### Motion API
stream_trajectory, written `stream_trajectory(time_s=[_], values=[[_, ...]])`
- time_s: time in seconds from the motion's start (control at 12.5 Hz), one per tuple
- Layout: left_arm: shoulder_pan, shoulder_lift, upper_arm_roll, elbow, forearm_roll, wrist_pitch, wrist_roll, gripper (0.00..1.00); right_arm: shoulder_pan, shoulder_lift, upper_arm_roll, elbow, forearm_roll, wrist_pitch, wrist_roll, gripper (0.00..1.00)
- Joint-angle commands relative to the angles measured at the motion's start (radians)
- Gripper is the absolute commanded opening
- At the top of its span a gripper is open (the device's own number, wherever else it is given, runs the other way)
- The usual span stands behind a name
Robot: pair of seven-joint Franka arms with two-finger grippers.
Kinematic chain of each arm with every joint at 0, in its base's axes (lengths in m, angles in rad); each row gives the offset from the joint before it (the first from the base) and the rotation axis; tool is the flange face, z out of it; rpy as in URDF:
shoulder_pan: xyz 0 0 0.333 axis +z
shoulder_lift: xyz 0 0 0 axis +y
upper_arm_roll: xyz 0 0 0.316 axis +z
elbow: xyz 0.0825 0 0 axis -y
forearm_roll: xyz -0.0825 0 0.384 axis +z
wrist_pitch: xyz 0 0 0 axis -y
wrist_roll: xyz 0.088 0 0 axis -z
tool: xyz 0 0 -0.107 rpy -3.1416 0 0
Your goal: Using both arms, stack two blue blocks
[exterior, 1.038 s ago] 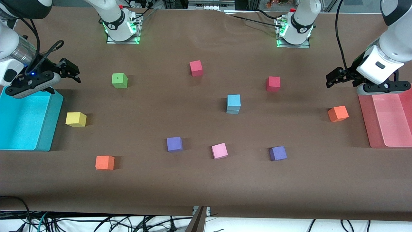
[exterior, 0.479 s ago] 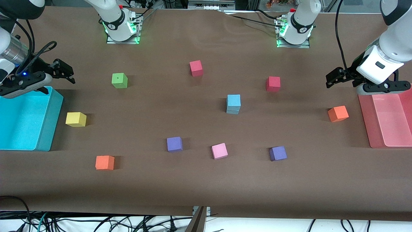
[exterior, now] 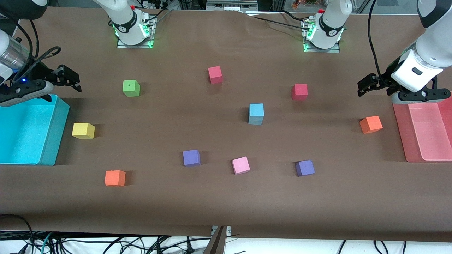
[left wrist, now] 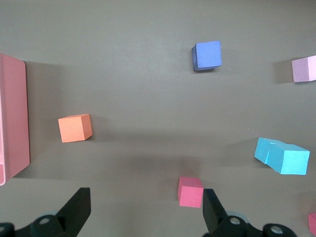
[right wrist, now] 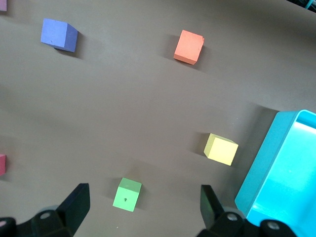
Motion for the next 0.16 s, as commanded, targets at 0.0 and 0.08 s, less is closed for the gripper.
stream_trajectory(time_s=[0.0, 0.08], values=[[-0.014, -0.027, 0.012, -0.024, 0.023, 0.012, 0.02, 1.0, -0.001, -0.016, 0.007, 0.006, -0.011, -0.024, 0.025, 0.99], [-0.016, -0.027, 0.013, -0.024, 0.022, 0.012, 0.018, 1.0, -0.001, -0.016, 0.007, 0.006, -0.013, -0.025, 0.024, 0.99]])
